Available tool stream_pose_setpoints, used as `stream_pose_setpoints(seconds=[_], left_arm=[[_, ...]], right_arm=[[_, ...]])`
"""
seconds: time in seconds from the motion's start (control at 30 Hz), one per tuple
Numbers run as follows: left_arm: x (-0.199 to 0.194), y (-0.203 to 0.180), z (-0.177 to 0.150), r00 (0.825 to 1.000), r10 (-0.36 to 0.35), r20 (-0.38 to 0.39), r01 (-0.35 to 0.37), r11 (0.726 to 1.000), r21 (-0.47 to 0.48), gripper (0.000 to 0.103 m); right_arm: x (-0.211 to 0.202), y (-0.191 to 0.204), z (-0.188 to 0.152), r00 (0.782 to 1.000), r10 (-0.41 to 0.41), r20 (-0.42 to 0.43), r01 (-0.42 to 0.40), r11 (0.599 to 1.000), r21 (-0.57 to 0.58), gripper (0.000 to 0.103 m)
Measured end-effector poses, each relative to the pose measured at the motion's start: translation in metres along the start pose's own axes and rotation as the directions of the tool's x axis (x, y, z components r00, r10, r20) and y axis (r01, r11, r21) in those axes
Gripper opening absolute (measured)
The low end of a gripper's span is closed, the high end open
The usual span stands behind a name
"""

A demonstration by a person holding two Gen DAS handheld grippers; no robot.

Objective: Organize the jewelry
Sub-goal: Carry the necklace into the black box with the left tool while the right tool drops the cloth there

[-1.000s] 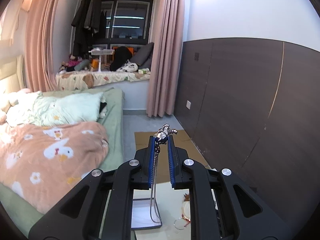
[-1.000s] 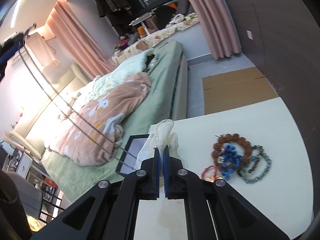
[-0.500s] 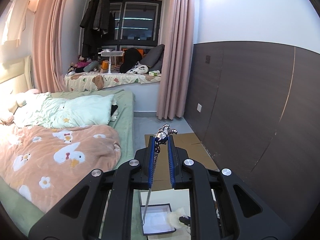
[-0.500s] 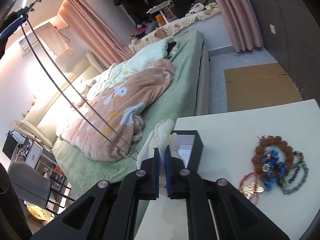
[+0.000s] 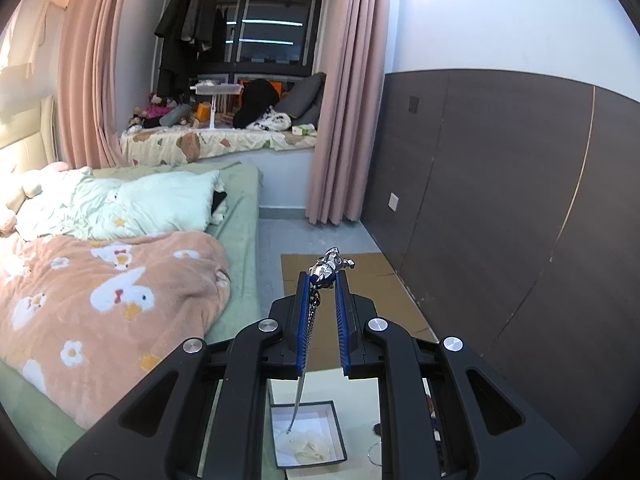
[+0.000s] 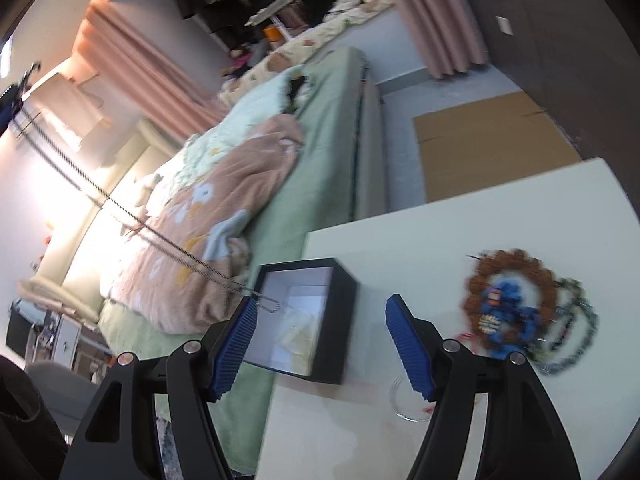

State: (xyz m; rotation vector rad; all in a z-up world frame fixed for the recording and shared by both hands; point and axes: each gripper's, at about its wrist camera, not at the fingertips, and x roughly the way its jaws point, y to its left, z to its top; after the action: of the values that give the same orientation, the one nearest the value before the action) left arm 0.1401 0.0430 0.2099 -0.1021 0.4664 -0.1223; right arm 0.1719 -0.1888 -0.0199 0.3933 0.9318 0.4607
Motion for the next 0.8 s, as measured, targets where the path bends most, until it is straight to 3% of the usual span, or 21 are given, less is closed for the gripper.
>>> stream_pose_setpoints(seconds=[0.33,0.6,0.7,0.73,0.77,0.8], left_arm=[[0.032,-0.004,-0.044,0.997,0.015,-0.078,-0.017,1.0,-0.026,0.013],[0.067,0.004,-0.105,0.984,0.019,-0.179,-0.036,0.995,-0.095,0.014],[0.079,0.006,-0.131,0.977,0.007,-0.214,-0.038,0.99,-0.139,0.015],[0.082,0.006,-0.138,0.975,0.005,-0.223,-0.038,0.988,-0.148,0.029],[0.085,0.007,-0.144,0.974,0.003,-0.228,-0.04,0.987,-0.157,0.051],[0.087,0.007,-0.151,0.974,0.006,-0.226,-0.044,0.985,-0.164,0.057]], right_arm=[[-0.042,-0.041,-0.005,0.997,-0.06,0.041,0.057,0.996,0.072,0.067],[-0.077,-0.07,-0.01,0.992,-0.096,0.082,0.086,0.989,0.122,0.068],[-0.086,-0.077,-0.014,0.989,-0.115,0.092,0.103,0.987,0.126,0.074],[-0.09,-0.079,-0.015,0.988,-0.121,0.097,0.109,0.986,0.125,0.077],[-0.092,-0.081,-0.016,0.987,-0.126,0.099,0.113,0.986,0.124,0.079],[-0.094,-0.083,-0.017,0.986,-0.129,0.101,0.116,0.985,0.124,0.079]])
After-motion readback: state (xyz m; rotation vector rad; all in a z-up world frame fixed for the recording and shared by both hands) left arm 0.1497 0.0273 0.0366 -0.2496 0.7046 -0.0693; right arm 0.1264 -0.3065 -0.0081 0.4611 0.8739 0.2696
